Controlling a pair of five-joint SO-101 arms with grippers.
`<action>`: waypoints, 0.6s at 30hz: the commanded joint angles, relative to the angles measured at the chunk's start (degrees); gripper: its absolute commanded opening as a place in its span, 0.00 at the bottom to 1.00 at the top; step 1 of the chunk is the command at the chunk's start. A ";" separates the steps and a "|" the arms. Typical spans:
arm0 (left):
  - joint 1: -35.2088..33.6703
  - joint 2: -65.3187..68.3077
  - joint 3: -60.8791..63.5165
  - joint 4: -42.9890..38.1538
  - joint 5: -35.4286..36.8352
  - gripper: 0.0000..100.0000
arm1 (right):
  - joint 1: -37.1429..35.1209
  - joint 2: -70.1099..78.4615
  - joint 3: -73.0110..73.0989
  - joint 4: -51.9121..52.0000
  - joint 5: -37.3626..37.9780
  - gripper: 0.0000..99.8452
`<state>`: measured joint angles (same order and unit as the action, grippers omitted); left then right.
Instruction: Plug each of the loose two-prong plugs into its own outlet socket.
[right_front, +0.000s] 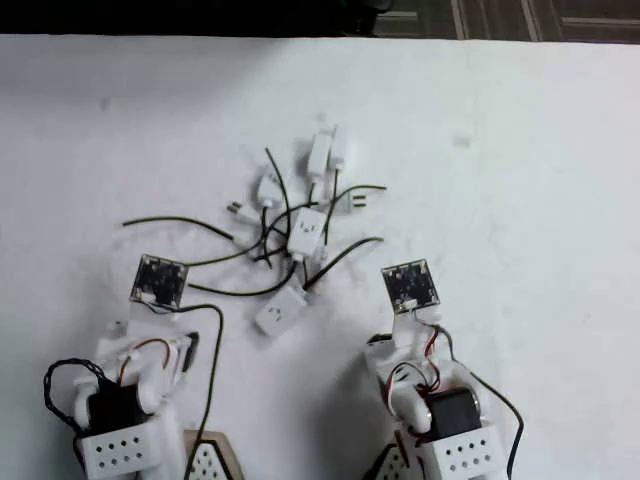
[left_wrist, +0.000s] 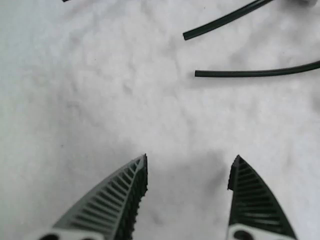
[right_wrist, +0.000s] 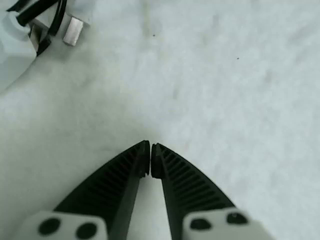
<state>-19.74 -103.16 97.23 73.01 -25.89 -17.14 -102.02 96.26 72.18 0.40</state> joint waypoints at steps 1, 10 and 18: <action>-0.48 -0.13 -0.18 0.26 0.44 0.26 | -0.57 -0.57 0.62 0.13 -0.26 0.02; -0.48 -0.13 -0.18 0.26 0.44 0.26 | -5.93 -0.57 0.62 0.13 -0.18 0.02; -0.48 -0.13 -0.18 0.26 0.44 0.26 | -1.45 -0.57 -0.62 0.48 -0.09 0.02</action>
<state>-19.74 -103.16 97.23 73.01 -25.89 -21.63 -102.02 96.26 72.18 0.48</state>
